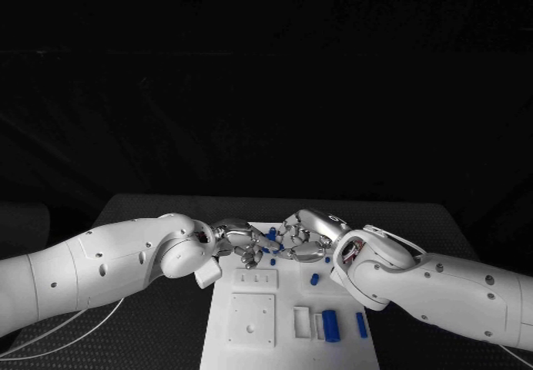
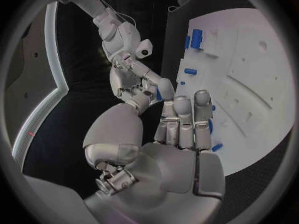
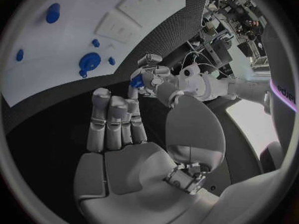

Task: Assemble the parts on the task board

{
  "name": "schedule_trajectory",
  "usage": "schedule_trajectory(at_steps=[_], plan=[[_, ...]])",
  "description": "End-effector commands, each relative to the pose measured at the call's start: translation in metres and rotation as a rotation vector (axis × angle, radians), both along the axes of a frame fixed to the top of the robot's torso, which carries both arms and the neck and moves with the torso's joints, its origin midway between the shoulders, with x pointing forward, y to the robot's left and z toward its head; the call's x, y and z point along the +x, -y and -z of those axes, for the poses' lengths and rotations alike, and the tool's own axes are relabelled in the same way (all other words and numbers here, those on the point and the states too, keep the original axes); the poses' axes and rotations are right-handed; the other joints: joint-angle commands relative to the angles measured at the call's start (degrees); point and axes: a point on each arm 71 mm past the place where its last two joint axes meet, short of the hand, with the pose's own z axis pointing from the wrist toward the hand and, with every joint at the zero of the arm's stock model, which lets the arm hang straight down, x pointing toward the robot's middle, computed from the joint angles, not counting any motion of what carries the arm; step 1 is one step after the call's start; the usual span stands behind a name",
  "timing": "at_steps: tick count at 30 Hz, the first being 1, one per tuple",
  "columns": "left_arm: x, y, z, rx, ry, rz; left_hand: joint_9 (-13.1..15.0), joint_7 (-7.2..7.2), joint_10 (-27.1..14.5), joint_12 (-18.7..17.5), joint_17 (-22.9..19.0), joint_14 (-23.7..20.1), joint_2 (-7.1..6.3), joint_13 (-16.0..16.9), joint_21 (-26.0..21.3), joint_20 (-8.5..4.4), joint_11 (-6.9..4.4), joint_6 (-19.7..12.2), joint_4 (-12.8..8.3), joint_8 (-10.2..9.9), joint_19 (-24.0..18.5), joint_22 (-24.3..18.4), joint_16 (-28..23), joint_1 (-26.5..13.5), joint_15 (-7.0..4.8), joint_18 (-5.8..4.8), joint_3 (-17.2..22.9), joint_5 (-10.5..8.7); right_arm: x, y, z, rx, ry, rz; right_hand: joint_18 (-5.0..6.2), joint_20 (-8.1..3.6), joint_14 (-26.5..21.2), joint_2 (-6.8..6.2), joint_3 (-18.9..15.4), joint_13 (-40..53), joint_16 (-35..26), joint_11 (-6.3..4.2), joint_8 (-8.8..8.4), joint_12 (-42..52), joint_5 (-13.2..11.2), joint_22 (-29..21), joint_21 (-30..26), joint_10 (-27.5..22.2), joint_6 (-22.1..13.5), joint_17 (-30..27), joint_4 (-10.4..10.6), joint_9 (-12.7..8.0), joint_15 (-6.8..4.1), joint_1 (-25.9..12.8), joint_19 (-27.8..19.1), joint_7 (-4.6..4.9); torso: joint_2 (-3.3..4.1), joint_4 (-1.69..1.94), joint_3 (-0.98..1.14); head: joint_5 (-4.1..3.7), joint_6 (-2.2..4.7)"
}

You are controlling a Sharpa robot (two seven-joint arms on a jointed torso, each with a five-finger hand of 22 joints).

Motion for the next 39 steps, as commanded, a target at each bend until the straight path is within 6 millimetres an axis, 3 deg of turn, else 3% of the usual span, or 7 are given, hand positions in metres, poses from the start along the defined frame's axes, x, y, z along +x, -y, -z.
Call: schedule_trajectory(at_steps=[1,7,12,15,24,27,39], plan=[[-0.0006,0.0019,-0.0007,-0.008,0.003,0.015,0.0,0.03,-0.1,0.3,0.0,0.0,0.64,-0.1,-0.1,-6.69,-0.42,0.3,-0.4,0.3,0.4,1.0,0.4,0.5,-0.43,0.22,-0.1,0.16,-0.0005,-0.0008,0.0003,-0.015,-0.001,-0.009,0.87,-0.14,0.0,0.26,0.1,0.1,-0.1,-0.04,1.77,-0.2,0.4,0.9,0.3,0.5,2.7,0.0,0.2,5.7,-0.33,-0.1,0.3,1.08,0.01,0.01,-0.03,0.02,0.00],[0.0002,0.0013,-0.0010,-0.009,0.009,0.006,-0.3,0.02,0.2,0.3,0.0,0.0,3.43,-0.3,0.0,-6.68,-0.38,0.4,-2.3,0.8,0.4,1.1,0.5,2.0,-0.41,0.06,0.5,0.52,-0.0005,-0.0004,0.0012,-0.023,-0.010,-0.011,0.87,-0.14,0.0,0.15,0.1,0.1,-0.1,-0.04,1.75,-0.2,0.5,0.9,0.3,0.5,2.7,0.0,0.2,5.8,-0.33,-0.3,0.3,1.08,0.00,0.00,-0.01,0.07,0.03],[0.0032,-0.0023,-0.0012,0.001,0.027,-0.038,-0.3,-0.16,0.6,0.4,0.0,0.2,4.47,-0.5,0.1,-6.73,-0.55,1.1,-3.4,1.7,0.6,1.1,0.6,2.2,-0.54,-0.05,0.4,0.99,-0.0008,-0.0007,0.0017,-0.027,-0.017,-0.014,0.87,-0.11,-0.4,-0.85,-0.3,0.1,-0.4,0.15,1.34,-0.5,1.1,0.9,0.1,0.2,2.2,-0.1,0.5,5.9,-0.27,-1.2,0.0,1.32,-0.01,0.00,0.00,0.06,0.02],[0.0044,-0.0037,-0.0013,0.002,0.030,-0.056,-0.3,-0.38,1.2,0.4,0.0,0.5,4.69,-0.7,0.3,-6.85,-0.75,1.8,-4.2,2.2,0.9,1.1,0.8,2.2,-0.75,-0.08,0.4,3.25,-0.0006,0.0000,0.0022,-0.029,-0.022,-0.013,0.87,-0.16,-0.7,-1.10,-1.1,0.2,-0.6,0.32,0.99,-0.7,2.0,0.9,0.0,-0.2,1.9,-0.1,0.6,6.0,-0.16,-1.8,-0.3,1.51,0.00,0.01,0.00,0.03,0.07],[0.0057,-0.0062,-0.0014,-0.009,0.026,-0.076,-0.4,-0.59,2.2,0.1,0.0,1.1,5.00,-1.3,0.4,-7.09,-0.95,2.5,-5.6,2.5,1.4,1.0,0.9,1.0,-0.95,-0.17,0.4,7.07,0.0002,0.0026,0.0042,-0.041,-0.040,-0.014,0.87,0.59,-3.3,-2.35,-4.9,0.3,-2.3,1.84,-1.39,-2.1,3.7,0.8,-1.3,-3.1,-1.2,-0.6,0.6,5.8,1.22,-3.3,-2.6,3.02,0.00,0.00,-0.02,0.03,0.04],[0.0061,-0.0065,-0.0013,-0.007,0.026,-0.080,-0.5,-0.63,2.4,0.1,-0.1,1.2,4.95,-1.4,0.3,-7.14,-0.98,2.7,-5.9,2.6,1.4,1.0,0.9,0.7,-0.96,-0.20,0.4,8.04,-0.0003,0.0019,0.0040,-0.040,-0.040,-0.018,0.87,0.67,-3.4,-2.32,-5.1,0.3,-2.3,1.88,-1.48,-2.2,3.8,0.8,-1.4,-3.2,-1.3,-0.6,0.6,5.8,1.31,-3.2,-2.7,3.12,-0.01,0.01,-0.01,0.07,0.07],[0.0068,-0.0073,-0.0005,0.007,0.023,-0.093,-0.5,-0.68,2.6,0.1,-0.1,1.3,5.00,-1.5,0.3,-7.19,-1.02,2.9,-6.1,2.7,1.5,1.0,0.9,0.5,-1.00,-0.21,0.5,8.54,0.0034,0.0080,0.0041,-0.031,-0.025,0.009,0.87,0.91,-3.7,-2.43,-5.6,0.3,-2.5,2.07,-1.83,-2.3,3.8,0.8,-1.7,-3.6,-1.6,-0.6,0.6,5.8,1.50,-3.0,-3.1,3.31,0.00,-0.01,-0.03,0.10,0.10]])
